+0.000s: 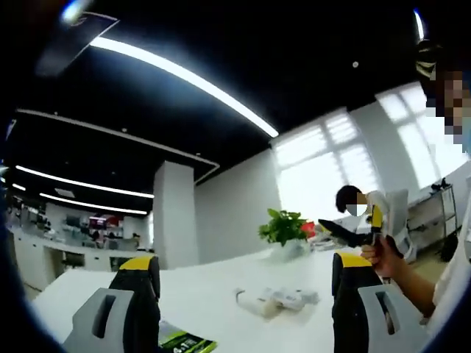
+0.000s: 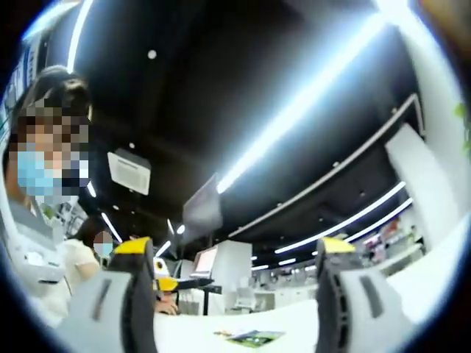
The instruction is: Arrange the skincare products in the storage area until every visible bottle or jar stands upright without overlapping.
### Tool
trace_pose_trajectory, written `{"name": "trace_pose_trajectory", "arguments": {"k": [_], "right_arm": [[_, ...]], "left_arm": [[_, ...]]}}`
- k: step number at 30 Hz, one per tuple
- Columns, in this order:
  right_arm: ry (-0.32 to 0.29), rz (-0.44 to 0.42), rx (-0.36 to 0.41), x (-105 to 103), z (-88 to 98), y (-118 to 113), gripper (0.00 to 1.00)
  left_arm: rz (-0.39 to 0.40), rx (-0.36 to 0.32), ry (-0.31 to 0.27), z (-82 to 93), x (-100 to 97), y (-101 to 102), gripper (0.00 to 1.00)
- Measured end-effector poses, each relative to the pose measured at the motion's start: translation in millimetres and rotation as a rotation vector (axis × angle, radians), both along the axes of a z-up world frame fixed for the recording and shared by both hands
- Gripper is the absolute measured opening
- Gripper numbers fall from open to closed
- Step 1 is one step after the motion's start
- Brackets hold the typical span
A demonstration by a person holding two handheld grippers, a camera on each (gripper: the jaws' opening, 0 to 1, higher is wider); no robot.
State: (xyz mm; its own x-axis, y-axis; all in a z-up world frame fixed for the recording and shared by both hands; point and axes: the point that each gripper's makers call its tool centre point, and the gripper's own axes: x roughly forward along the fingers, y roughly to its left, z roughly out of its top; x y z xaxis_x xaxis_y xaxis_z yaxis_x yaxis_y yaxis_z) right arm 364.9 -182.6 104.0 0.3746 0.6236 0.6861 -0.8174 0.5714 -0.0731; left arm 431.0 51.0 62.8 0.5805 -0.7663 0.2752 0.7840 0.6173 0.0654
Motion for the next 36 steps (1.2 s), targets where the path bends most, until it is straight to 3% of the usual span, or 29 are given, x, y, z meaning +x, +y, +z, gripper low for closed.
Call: {"name": "trace_pose_trajectory", "arguments": {"k": [5,11,14,17,22,26,32,36], "right_arm": [[0.004,-0.002,-0.001,-0.3,-1.0,0.1,0.91],[0.013,-0.001,-0.007,1.0,-2.2,2.1,0.91],[0.023,0.001,-0.006,2.8,-3.2,2.2,0.91],[0.037,0.007,0.003,4.5,-4.1,0.8,0.91],[0.037,-0.003,0.002,4.8,-4.6,0.8,0.91],[0.042,0.002,0.001,5.5,-4.9,1.5,0.91],[0.050,-0.003,-0.013,8.2,-6.8,3.2,0.91],[0.061,0.001,-0.009,9.9,-7.9,2.8,0.91]], "left_arm": [[0.012,0.043,-0.003,0.0,8.1,-5.0,0.98],[0.015,0.099,0.043,-4.0,35.7,-11.7,0.97],[0.004,0.124,0.021,-1.3,46.4,-18.9,1.00],[-0.013,0.150,0.066,-6.7,58.7,-21.5,1.00],[0.002,0.200,0.094,-12.9,80.4,-18.8,1.00],[0.013,0.250,0.113,-22.3,97.9,-17.0,1.00],[0.028,0.292,0.209,-44.9,129.0,-14.2,1.00],[0.066,0.350,0.219,-59.0,149.4,-15.4,1.00]]}}
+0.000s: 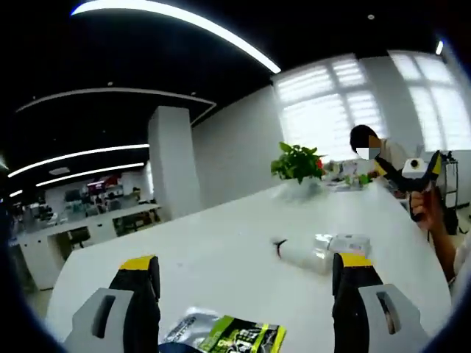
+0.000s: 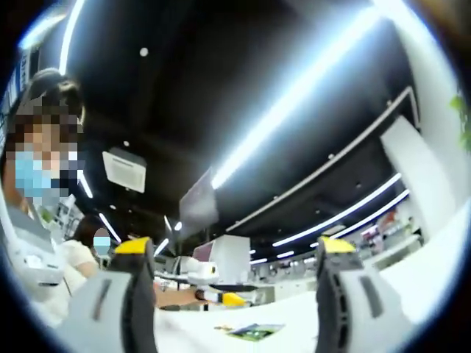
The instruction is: Arrange the skincare products in the storage area until every visible bottle or jar stands upright without overlapping.
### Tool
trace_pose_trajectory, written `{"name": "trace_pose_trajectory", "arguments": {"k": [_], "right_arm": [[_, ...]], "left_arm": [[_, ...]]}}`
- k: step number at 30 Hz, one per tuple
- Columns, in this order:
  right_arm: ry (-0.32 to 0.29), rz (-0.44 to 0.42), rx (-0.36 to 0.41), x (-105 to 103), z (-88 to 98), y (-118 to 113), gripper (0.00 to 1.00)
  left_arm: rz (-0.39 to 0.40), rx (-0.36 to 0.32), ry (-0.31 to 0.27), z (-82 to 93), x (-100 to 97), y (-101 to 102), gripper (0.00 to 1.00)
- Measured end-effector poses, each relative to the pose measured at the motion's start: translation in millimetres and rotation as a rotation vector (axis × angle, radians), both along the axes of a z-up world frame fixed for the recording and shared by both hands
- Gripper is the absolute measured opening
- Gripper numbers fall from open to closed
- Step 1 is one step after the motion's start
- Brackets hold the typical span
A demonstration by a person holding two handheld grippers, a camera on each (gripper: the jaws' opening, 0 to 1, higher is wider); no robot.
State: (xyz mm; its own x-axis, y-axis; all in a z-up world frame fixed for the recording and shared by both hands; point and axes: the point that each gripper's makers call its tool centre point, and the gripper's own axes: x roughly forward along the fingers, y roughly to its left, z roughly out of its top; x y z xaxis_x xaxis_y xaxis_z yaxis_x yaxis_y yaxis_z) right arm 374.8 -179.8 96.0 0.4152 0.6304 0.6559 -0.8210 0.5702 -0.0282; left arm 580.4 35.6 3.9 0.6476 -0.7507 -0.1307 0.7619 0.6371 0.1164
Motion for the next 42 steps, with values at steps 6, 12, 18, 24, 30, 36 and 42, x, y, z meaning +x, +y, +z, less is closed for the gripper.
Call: {"name": "trace_pose_trajectory", "arguments": {"k": [6,12,18,24,30,36,42], "right_arm": [[0.002,-0.008,0.013,1.2,0.6,-2.7,0.90],[0.024,0.002,0.020,5.0,-2.3,-4.1,0.90],[0.022,-0.010,0.026,5.5,-1.7,-7.5,0.90],[0.034,-0.005,0.025,7.9,-4.2,-5.1,0.90],[0.043,0.004,0.029,9.0,-6.4,-2.8,0.89],[0.043,0.002,0.032,9.0,-6.4,-3.9,0.90],[0.049,0.001,0.036,10.0,-6.7,-5.2,0.90]], "left_arm": [[0.051,0.137,-0.025,-31.3,22.2,4.2,1.00],[0.038,0.064,0.081,-47.6,29.6,6.3,1.00],[0.060,0.062,0.147,-72.2,44.0,22.0,1.00],[0.034,0.019,0.247,-90.5,42.3,21.1,1.00],[0.064,0.080,0.249,-105.2,46.1,25.3,1.00],[0.050,0.080,0.292,-115.0,44.7,24.1,1.00],[0.037,0.127,0.310,-130.1,43.0,22.1,0.96]]}}
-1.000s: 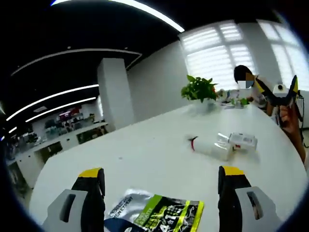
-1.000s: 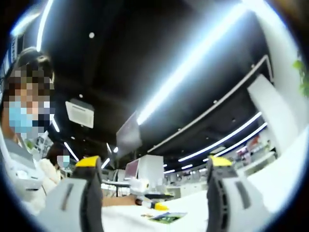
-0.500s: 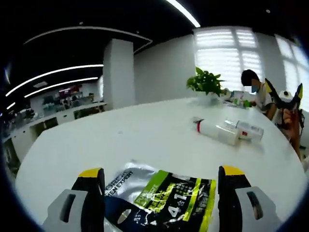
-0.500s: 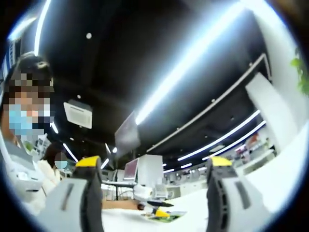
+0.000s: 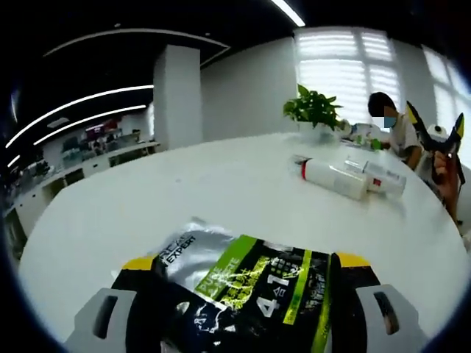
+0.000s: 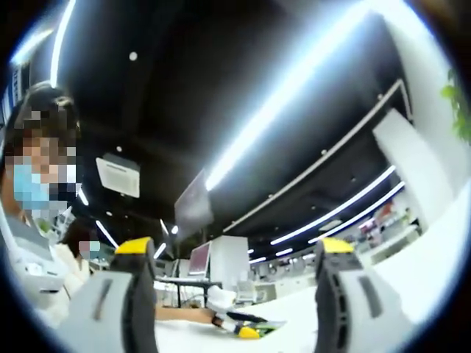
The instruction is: Arrange the skincare products in the storage area until every visible bottle or jar stands upright without overlapping.
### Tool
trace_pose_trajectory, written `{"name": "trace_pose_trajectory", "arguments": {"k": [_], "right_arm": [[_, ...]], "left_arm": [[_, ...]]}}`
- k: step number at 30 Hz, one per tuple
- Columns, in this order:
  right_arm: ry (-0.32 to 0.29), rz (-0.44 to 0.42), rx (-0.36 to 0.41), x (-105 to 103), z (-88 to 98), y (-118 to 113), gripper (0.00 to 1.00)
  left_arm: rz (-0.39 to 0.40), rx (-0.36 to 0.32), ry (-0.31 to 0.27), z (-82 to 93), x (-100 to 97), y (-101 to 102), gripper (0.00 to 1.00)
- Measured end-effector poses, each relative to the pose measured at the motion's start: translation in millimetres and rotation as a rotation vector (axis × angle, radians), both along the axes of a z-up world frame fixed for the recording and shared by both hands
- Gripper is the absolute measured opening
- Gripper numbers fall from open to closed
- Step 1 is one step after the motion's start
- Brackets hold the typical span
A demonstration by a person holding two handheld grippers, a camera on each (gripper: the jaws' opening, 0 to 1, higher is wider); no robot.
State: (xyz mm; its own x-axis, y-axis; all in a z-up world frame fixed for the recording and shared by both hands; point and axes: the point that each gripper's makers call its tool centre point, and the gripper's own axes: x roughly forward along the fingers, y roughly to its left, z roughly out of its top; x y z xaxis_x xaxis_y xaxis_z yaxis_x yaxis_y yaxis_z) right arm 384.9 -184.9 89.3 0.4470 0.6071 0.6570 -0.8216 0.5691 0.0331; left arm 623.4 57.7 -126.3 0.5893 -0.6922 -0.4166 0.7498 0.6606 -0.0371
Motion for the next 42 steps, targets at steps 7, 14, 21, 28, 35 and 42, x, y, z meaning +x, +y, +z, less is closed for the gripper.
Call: {"name": "trace_pose_trajectory", "arguments": {"k": [7,14,21,28,35,42], "right_arm": [[0.009,0.010,0.013,1.1,0.3,-1.3,0.92],[0.010,-0.006,-0.003,1.0,-0.1,1.4,0.94],[0.026,0.013,0.004,2.0,-2.3,3.0,0.94],[0.021,0.019,0.003,-0.2,-1.3,4.1,0.93],[0.042,0.037,0.012,2.0,-3.6,4.8,0.93],[0.035,0.036,0.014,-1.5,-1.6,3.8,0.91]], "left_arm": [[-0.023,0.004,0.004,0.6,-2.7,-4.8,0.87],[-0.026,-0.008,-0.002,-1.7,-21.9,-10.2,0.87],[-0.028,-0.009,-0.015,-2.5,-42.3,-22.9,0.84],[-0.063,-0.010,-0.023,-2.9,-54.0,-27.8,0.78],[-0.090,-0.011,-0.019,-1.2,-43.4,-29.0,0.73],[-0.112,-0.002,-0.014,-0.9,-46.8,-33.8,0.69]]}}
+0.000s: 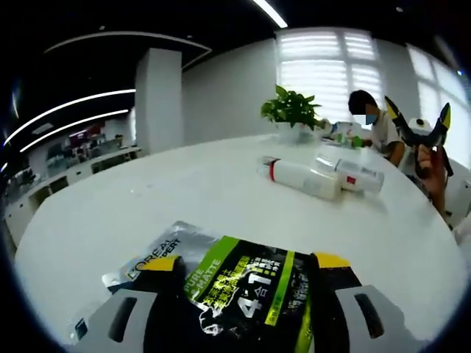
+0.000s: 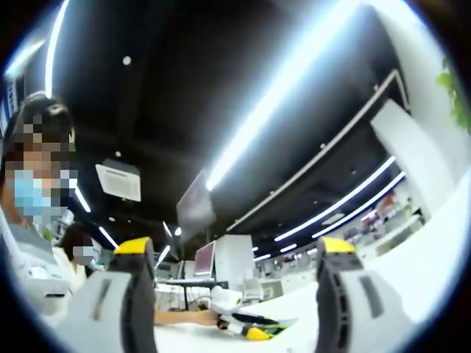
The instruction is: Arrange the skincare products in the storage area until every visible bottle or jar stands upright without overlapping.
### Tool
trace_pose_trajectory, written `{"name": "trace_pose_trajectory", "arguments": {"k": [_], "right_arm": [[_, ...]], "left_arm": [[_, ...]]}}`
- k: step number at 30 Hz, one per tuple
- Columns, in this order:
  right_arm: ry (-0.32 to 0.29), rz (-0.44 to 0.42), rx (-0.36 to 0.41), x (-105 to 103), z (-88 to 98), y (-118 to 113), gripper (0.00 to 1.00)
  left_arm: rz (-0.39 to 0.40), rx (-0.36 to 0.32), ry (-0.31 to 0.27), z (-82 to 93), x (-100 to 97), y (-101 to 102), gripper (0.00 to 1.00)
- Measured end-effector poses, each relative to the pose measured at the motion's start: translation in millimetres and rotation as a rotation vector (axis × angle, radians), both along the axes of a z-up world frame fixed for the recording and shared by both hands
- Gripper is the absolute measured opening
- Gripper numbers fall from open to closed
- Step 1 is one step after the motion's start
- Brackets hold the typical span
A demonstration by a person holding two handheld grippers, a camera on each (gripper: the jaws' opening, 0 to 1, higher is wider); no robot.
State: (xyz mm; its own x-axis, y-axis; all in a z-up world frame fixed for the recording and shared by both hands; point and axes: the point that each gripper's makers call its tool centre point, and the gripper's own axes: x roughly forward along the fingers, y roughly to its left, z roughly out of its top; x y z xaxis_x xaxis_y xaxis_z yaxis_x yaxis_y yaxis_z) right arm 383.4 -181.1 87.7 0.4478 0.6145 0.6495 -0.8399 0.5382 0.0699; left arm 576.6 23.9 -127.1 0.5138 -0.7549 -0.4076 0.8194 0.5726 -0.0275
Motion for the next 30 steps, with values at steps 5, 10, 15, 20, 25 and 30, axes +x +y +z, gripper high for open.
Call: {"name": "trace_pose_trajectory", "arguments": {"k": [5,10,15,20,25,30], "right_arm": [[0.000,0.016,-0.006,1.8,-0.6,2.7,0.90],[-0.001,0.034,-0.009,1.0,-0.9,6.7,0.89],[0.003,0.034,-0.007,0.6,-1.6,6.3,0.89],[-0.005,0.048,0.001,-2.4,0.0,6.0,0.86],[-0.009,0.052,-0.013,-3.9,-0.1,8.6,0.85],[-0.009,0.068,-0.018,-5.5,-1.1,11.6,0.84]], "left_arm": [[-0.028,0.008,-0.011,1.1,-3.1,-6.7,0.58],[-0.045,0.004,-0.005,1.6,-4.3,-11.1,0.49],[-0.059,-0.002,-0.002,1.8,-5.6,-12.8,0.42],[-0.091,-0.012,-0.015,2.3,-10.3,-19.0,0.32],[-0.110,-0.009,-0.018,3.2,-12.0,-21.6,0.26],[-0.153,0.003,-0.057,4.2,-15.1,-24.3,0.19]]}}
